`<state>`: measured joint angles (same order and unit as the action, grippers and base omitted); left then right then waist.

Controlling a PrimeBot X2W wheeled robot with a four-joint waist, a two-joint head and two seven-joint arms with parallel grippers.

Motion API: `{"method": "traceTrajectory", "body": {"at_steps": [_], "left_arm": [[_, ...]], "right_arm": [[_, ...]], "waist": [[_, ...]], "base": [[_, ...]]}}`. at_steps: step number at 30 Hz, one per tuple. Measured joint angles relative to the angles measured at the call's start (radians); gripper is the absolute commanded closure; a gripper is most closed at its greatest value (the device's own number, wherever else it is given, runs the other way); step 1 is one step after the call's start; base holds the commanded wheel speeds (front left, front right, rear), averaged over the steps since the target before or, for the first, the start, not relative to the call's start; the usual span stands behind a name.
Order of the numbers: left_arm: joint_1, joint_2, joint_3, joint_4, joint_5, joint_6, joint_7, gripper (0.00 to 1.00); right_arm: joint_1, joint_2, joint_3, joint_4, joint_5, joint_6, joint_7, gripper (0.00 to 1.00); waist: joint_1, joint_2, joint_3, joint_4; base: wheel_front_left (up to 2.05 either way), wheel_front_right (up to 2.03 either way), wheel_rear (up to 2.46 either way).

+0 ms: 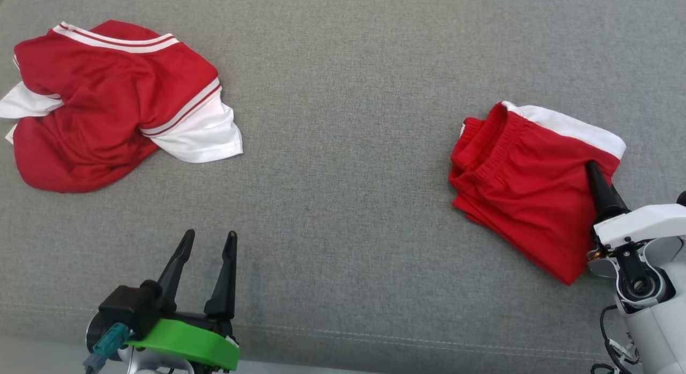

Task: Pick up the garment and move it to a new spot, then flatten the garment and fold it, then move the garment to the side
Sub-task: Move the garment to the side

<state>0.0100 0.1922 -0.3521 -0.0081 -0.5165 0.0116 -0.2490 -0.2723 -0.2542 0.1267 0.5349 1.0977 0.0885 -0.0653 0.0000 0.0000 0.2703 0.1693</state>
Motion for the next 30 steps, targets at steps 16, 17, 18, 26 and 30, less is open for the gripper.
{"method": "traceTrajectory", "body": {"at_steps": [16,17,18,26,30], "left_arm": [[-0.012,-0.011,0.006,0.011,0.007,-0.013,0.000,0.00],[-0.015,-0.011,0.006,0.010,0.016,-0.018,0.000,0.00],[-0.018,-0.011,0.006,0.010,0.021,-0.021,0.000,0.00],[-0.032,-0.004,0.007,0.000,0.028,-0.022,0.000,0.00],[-0.032,0.015,0.029,-0.018,0.028,-0.021,0.000,0.00]], "right_arm": [[-0.130,-0.128,0.047,0.011,-0.007,0.026,0.132,1.00],[-0.151,-0.141,0.049,0.009,-0.014,0.026,0.138,1.00],[-0.171,-0.152,0.050,0.007,-0.018,0.026,0.145,1.00],[-0.274,-0.224,0.063,0.013,-0.056,0.026,0.200,1.00],[-0.335,-0.237,0.074,0.015,-0.061,0.026,0.237,1.00]], "waist": [[0.0000,0.0000,0.011,0.010],[0.0000,0.0000,0.015,0.011],[0.0000,0.0000,0.020,0.012],[0.0000,0.0000,0.059,0.031],[0.0000,0.0000,0.087,0.036]], "base": [[0.00,0.00,0.00],[0.00,0.00,0.00],[0.00,0.00,0.00],[0.00,0.00,0.00],[0.00,0.00,0.00]]}}
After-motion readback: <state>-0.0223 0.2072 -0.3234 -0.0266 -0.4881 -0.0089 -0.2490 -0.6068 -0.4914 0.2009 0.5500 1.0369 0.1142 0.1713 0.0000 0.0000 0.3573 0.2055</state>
